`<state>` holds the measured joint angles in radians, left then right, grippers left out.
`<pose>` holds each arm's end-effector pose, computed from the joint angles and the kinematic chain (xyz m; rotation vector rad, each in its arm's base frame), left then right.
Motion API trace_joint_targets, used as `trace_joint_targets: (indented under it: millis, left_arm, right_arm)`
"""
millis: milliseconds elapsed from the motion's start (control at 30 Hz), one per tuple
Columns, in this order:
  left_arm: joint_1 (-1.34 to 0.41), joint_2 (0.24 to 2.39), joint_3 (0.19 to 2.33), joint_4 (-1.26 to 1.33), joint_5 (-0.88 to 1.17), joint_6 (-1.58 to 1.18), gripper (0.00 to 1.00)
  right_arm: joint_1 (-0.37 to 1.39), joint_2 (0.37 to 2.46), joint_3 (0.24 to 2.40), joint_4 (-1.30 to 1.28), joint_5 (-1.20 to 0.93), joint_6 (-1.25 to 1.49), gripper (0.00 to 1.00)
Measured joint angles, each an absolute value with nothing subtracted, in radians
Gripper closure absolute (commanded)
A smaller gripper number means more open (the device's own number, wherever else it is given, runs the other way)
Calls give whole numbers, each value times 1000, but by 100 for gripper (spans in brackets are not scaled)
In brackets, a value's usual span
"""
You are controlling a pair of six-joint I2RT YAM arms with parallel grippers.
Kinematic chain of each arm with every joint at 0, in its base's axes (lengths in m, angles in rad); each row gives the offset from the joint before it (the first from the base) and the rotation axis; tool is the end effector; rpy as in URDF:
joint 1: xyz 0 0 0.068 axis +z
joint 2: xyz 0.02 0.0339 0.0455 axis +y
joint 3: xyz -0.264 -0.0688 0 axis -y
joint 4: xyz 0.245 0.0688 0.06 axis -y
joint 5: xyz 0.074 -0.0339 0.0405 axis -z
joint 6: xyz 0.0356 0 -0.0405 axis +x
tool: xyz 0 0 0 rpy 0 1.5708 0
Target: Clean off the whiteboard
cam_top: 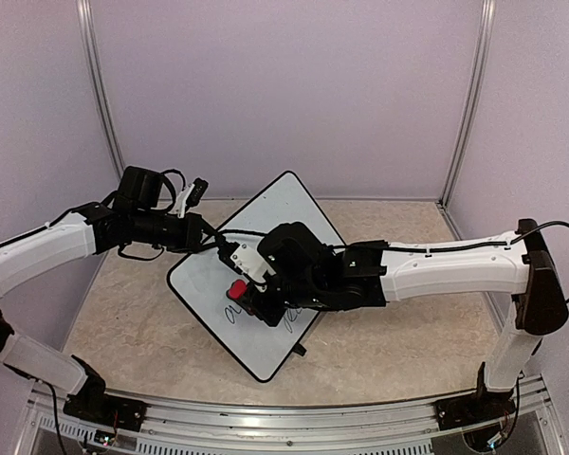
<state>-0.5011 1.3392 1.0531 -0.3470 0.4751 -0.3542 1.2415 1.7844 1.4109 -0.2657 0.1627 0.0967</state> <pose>0.2523 -0.1567 0.2964 0.4476 2.2605 -0.9844 0.1392 0.3895 0.2729 -1.1446 1.9472 0.5594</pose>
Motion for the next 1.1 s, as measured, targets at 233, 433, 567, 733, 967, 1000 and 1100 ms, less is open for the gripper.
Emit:
trace_joint_targets:
  millis: [233,433,567,733,967,1000,1100]
  left_arm:
    - [-506,1345,1067,-362,485,-377,100]
    - [-507,1344,1068,-362,486,-417,100]
    - [-514,1341,1069,-361,485,-440,100]
    - [-520,1339,1069,-357,478,-463,100]
    - [-527,1332,1069,-358,465,-471,100]
    - [-527,1331,1069,-358,464,-472,100]
    - [-529,1330,1068,-358,461,-472,100]
  right_arm:
    - [1260,1793,1441,-292,168,92,77]
    - [1278,1812,1443,-296,177,103,77]
    - [1284,1837,1443,-297,178,116,77]
    - [1290,1850,1428,-289,182,130,78]
    - [1294,1815,1326,-255,175,161,78]
    - [1295,1810,1310,-255,172,167,78]
    - [1299,1803,1281,-255,165,179,78]
